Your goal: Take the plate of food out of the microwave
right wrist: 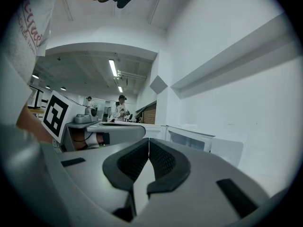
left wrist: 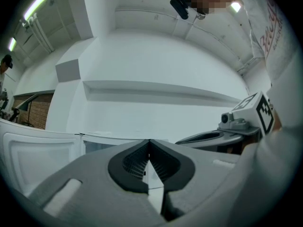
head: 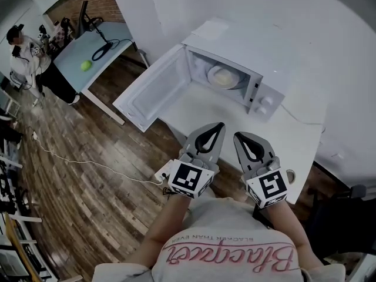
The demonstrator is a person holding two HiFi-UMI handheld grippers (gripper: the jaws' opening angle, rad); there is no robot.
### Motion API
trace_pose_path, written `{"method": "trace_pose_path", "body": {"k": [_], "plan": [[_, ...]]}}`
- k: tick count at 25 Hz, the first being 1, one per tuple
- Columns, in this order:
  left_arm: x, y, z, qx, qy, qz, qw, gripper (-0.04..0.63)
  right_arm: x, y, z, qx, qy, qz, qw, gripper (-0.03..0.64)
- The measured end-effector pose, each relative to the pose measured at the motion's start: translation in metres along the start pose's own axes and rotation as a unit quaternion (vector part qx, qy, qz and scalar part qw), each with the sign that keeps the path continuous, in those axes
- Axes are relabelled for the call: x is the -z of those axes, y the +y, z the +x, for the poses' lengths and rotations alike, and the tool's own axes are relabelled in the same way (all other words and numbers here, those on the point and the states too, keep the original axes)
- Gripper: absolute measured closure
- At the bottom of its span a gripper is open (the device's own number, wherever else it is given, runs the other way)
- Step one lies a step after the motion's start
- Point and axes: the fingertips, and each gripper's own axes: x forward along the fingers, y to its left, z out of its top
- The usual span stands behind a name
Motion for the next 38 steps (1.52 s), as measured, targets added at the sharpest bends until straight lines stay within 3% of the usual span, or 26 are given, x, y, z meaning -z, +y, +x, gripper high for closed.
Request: {"method": "trace_pose_path", "body": {"k": [19,30,38], "plan": [[0.026,0.075,0.070,0.065,0.010,-0.040,0.9970,0.589,0.025,-0.049,0.077,0.077,0.038,0.029,0.996,0.604],[0.038,0.107,0.089,0.119,0.025,-0.040,0.9917,0.588,0.032,-0.065,0.110,0.145,0.042,0.042,0.988,0.604],[0.046,0.118,0.094,0.150,0.017,-0.053,0.9872,0.482,0.038,-0.067,0.120,0.177,0.051,0.045,0.982,0.604]]}}
